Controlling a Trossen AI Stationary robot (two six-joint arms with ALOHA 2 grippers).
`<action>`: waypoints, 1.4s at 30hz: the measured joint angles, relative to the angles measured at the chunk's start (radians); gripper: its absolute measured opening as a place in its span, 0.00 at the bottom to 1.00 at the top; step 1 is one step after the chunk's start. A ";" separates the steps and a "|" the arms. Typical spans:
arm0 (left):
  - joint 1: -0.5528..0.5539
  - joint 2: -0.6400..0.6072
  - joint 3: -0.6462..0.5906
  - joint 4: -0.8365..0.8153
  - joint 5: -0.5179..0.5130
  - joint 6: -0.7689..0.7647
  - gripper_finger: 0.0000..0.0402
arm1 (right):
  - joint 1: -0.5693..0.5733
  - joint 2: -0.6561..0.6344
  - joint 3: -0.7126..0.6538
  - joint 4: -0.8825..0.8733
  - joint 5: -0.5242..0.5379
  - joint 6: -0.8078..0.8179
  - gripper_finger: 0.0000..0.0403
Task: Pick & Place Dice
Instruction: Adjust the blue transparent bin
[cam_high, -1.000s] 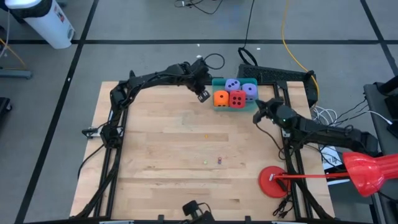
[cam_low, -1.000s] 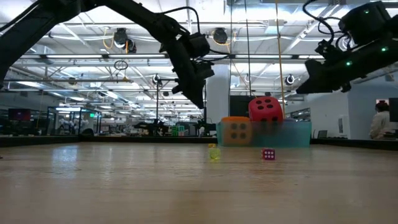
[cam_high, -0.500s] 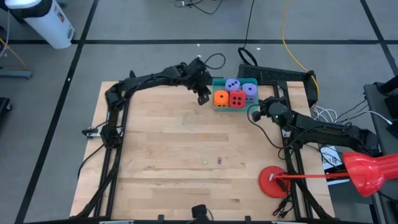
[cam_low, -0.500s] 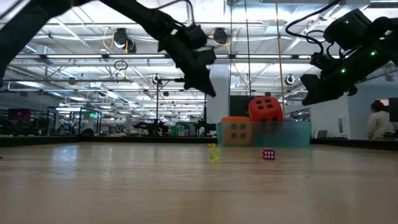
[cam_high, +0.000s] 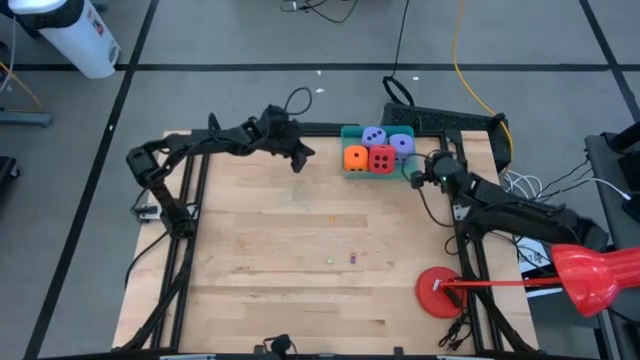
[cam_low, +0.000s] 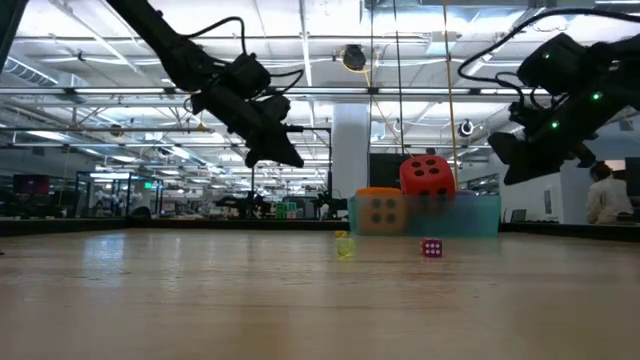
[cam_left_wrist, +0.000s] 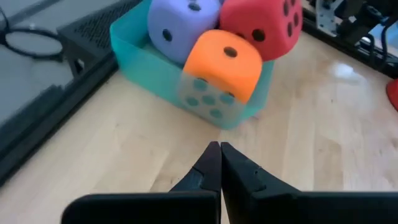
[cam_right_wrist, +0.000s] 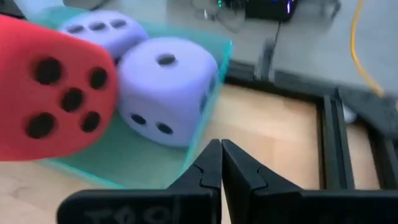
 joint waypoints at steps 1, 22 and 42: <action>0.000 0.000 -0.005 0.003 -0.001 -0.007 0.00 | -0.022 0.005 0.000 -0.003 -0.031 0.015 0.00; -0.032 0.034 -0.009 -0.049 -0.061 0.017 0.01 | -0.233 0.370 0.000 0.375 -0.330 -0.063 0.00; -0.005 0.034 -0.009 -0.139 -0.108 0.051 0.01 | -0.243 0.652 0.051 0.648 -0.565 -0.214 0.00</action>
